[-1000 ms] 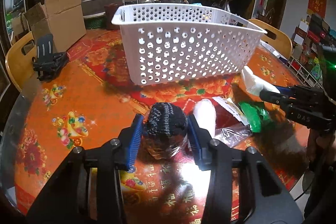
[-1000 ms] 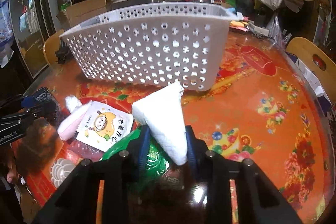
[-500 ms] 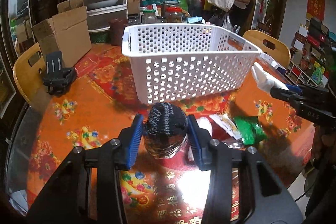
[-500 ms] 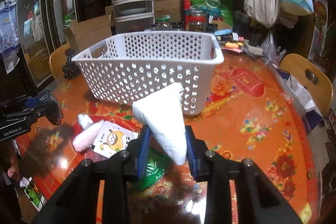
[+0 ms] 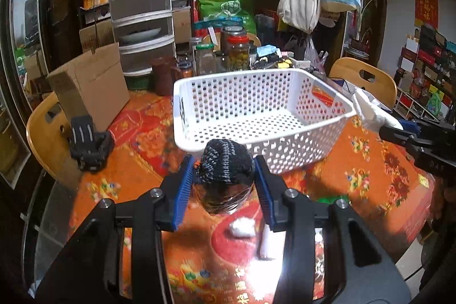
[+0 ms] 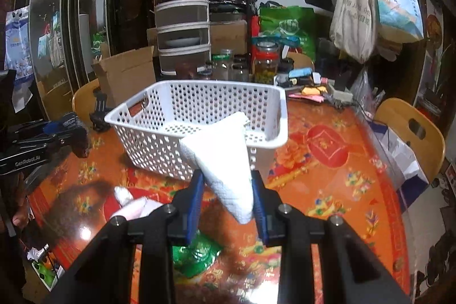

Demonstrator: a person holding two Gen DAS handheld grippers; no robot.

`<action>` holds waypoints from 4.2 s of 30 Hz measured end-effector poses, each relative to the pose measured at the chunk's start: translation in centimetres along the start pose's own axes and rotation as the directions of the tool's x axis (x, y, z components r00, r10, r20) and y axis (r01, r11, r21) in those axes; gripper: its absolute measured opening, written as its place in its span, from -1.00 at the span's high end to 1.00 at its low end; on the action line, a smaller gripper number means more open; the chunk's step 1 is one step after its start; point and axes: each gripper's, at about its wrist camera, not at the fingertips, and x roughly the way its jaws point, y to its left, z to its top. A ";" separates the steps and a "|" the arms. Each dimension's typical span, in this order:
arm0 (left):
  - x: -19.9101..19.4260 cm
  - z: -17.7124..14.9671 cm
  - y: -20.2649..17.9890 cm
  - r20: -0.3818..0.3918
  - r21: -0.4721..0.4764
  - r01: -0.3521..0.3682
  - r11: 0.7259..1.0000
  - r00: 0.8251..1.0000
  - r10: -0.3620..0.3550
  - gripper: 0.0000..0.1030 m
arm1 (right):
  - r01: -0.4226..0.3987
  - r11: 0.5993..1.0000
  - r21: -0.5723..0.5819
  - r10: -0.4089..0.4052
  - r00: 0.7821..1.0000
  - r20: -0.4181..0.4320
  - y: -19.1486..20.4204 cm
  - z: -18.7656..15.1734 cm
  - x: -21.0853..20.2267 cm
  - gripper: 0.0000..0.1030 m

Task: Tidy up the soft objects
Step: 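Carry the black ball and white cloth into the white basket while both tools open, then withdraw both open tools from the basket back toward the remaining items, then grasp the crumpled white tissue with the left tool while the right tool grasps the green packet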

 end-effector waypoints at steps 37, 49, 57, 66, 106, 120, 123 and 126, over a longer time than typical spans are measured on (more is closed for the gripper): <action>21.8 10.3 0.7 -0.381 -0.069 -0.037 0.997 0.925 0.008 0.22 | 0.024 0.999 -0.040 -0.035 0.948 -0.315 -1.3 8.5 17.0 0.40; 19.5 10.6 0.5 -0.289 -0.057 -0.022 0.998 0.957 0.004 -0.80 | 0.019 1.000 -0.012 -0.021 0.957 -0.288 -1.4 8.1 17.0 -0.23; 16.2 10.5 0.0 -0.252 -0.023 0.004 1.000 0.968 -0.009 -0.84 | 0.009 1.000 0.000 -0.009 0.973 -0.229 -1.5 8.3 14.3 -0.62; 7.5 9.1 -1.1 -0.155 0.019 -0.015 1.000 0.988 0.018 -0.93 | 0.018 1.000 0.014 -0.016 0.991 -0.132 -1.4 7.1 7.7 -0.74; 5.9 -9.9 0.6 -0.225 -0.139 -0.054 0.989 0.974 0.021 -0.97 | -0.027 0.998 0.061 0.039 0.980 -0.193 3.4 -10.5 4.2 -0.65; 9.9 -10.1 0.0 -0.277 -0.128 -0.055 0.990 0.961 0.017 -0.97 | -0.055 0.997 0.053 0.065 0.972 -0.226 3.6 -10.8 5.7 -0.30; 10.1 -10.1 -0.2 -0.272 -0.129 -0.049 0.990 0.962 0.012 -0.97 | -0.066 0.996 0.056 0.077 0.969 -0.235 3.6 -10.9 5.9 -0.27; 10.4 -10.1 -0.5 -0.269 -0.118 -0.046 0.992 0.963 0.013 -0.97 | -0.074 0.997 0.037 0.081 0.965 -0.249 4.1 -10.7 6.3 -0.26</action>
